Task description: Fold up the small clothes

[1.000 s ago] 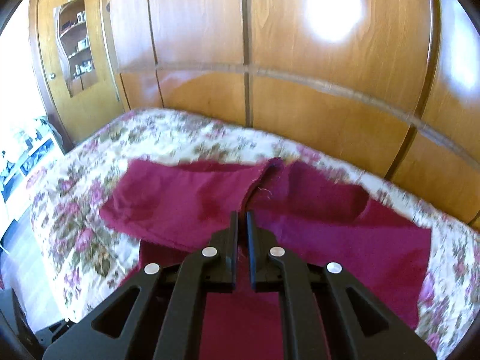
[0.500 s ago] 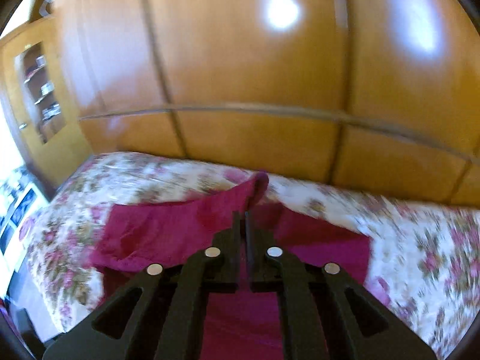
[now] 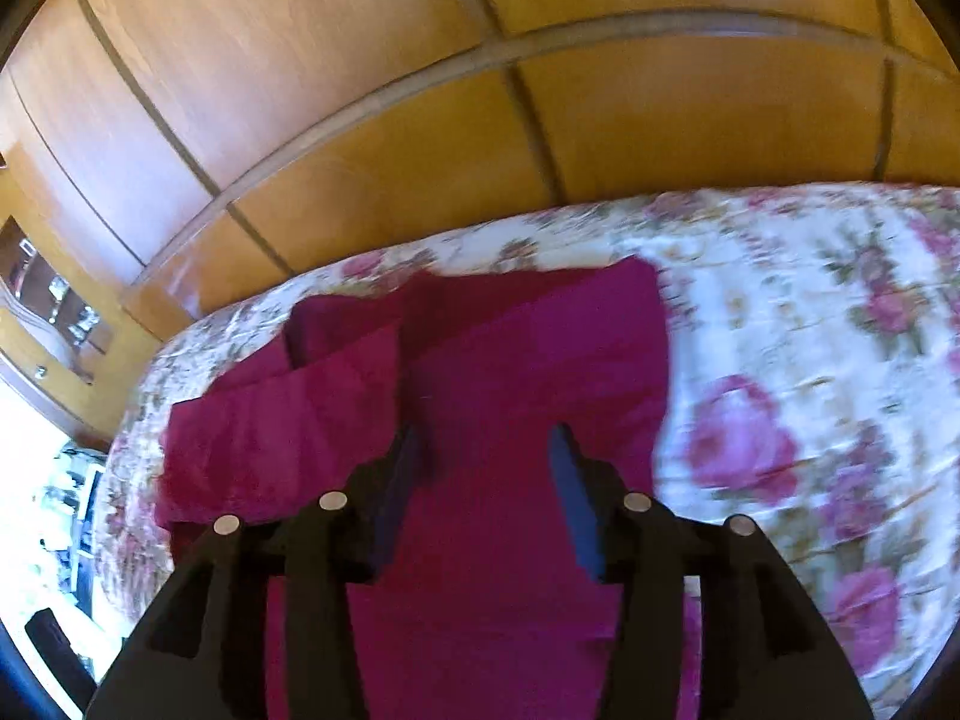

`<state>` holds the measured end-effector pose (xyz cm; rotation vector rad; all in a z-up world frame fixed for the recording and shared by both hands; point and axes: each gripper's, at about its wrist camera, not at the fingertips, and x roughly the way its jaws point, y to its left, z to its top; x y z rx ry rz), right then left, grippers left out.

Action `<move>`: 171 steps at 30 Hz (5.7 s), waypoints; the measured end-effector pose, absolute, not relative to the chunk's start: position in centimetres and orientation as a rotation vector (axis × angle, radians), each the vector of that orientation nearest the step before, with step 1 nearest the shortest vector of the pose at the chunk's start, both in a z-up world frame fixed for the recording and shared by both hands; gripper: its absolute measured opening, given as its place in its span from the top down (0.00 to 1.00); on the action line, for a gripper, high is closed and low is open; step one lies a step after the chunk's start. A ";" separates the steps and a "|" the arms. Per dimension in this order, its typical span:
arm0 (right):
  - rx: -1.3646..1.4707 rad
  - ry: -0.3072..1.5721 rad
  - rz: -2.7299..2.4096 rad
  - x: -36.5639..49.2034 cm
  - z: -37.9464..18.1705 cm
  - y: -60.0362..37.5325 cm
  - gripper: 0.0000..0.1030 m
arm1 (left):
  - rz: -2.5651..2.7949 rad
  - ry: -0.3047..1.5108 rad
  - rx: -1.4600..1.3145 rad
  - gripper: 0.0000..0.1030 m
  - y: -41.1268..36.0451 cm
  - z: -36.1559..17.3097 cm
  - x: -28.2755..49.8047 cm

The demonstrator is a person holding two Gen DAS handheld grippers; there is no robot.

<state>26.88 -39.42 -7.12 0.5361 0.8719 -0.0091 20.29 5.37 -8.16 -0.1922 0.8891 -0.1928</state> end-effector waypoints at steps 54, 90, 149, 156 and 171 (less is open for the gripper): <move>0.173 0.832 -0.100 28.5 -12.3 -36.7 0.28 | -0.237 0.845 0.095 0.61 -6.2 -10.8 31.6; 0.102 0.981 -0.009 13.1 -10.0 -31.8 0.03 | -0.175 0.862 -0.017 0.49 4.5 -9.1 13.9; 0.200 1.090 0.170 -2.5 -8.0 -34.3 0.93 | -0.342 0.917 0.028 1.00 4.8 -9.1 4.4; 0.382 0.981 0.269 0.6 -4.3 -35.4 0.93 | -0.552 0.880 -0.309 1.00 7.1 -4.1 8.2; 0.633 0.976 0.036 14.6 -6.4 -43.2 0.93 | -0.414 0.929 -0.394 0.71 11.3 -3.3 17.9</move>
